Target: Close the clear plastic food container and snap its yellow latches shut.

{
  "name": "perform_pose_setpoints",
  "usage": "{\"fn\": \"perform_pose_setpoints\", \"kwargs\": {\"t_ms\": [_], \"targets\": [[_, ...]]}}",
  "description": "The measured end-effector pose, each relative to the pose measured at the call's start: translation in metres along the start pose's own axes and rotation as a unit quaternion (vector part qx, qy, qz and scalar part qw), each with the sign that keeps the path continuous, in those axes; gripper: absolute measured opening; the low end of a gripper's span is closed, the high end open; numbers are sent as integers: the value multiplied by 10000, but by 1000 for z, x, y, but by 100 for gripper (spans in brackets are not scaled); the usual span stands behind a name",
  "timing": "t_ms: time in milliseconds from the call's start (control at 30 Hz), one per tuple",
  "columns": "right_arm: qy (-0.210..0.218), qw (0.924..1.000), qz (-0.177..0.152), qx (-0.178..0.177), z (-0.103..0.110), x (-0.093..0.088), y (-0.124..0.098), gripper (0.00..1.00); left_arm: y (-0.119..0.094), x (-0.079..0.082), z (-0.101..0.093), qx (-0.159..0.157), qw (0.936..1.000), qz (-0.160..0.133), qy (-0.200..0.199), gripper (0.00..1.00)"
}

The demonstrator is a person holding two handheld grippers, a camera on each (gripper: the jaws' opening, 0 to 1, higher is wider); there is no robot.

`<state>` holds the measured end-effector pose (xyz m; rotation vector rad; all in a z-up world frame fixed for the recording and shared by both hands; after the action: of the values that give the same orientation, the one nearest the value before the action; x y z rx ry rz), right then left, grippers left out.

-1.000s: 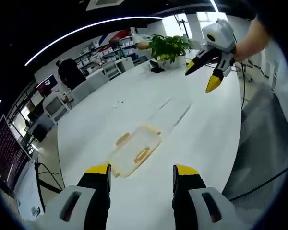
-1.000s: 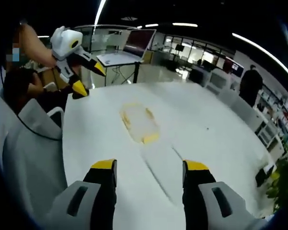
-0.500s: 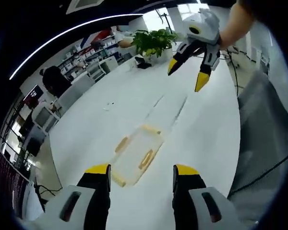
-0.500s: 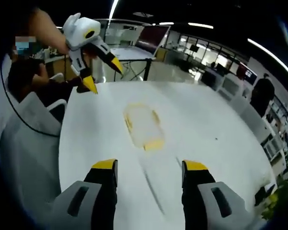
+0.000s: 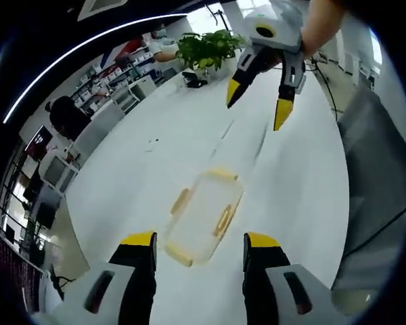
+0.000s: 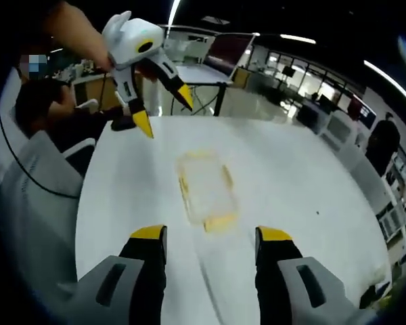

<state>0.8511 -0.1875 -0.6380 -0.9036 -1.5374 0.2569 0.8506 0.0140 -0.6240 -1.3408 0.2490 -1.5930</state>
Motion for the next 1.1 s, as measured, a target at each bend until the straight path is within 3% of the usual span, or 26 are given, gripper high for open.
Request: {"fn": "perform_pose_setpoints", "kwargs": {"t_ms": [433, 567, 967, 1100], "targets": [[-71, 9995, 116, 281, -12, 0, 28, 49, 20, -16, 20, -323, 9990, 205, 214, 46], [-119, 9990, 151, 399, -15, 2, 39, 49, 26, -26, 20, -773, 9943, 514, 526, 46], [-159, 9964, 372, 741, -17, 0, 62, 49, 49, -35, 36, -1048, 9907, 585, 635, 47], [-217, 9950, 462, 859, -18, -2, 71, 49, 54, -43, 37, -1338, 9850, 721, 812, 48]]}}
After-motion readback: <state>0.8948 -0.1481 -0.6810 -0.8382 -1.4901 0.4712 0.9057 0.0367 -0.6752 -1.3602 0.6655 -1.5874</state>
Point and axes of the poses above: the point that each gripper's makers call its tool centre point, and the gripper's own axes: y roughly forward along the fingers, z roughly to its left, x roughly out of its top, the point moved 4 cm from there along -y, roughly backward along the fingers, and after that the axes turned 3 degrees about -z, right-handed, at the moved point
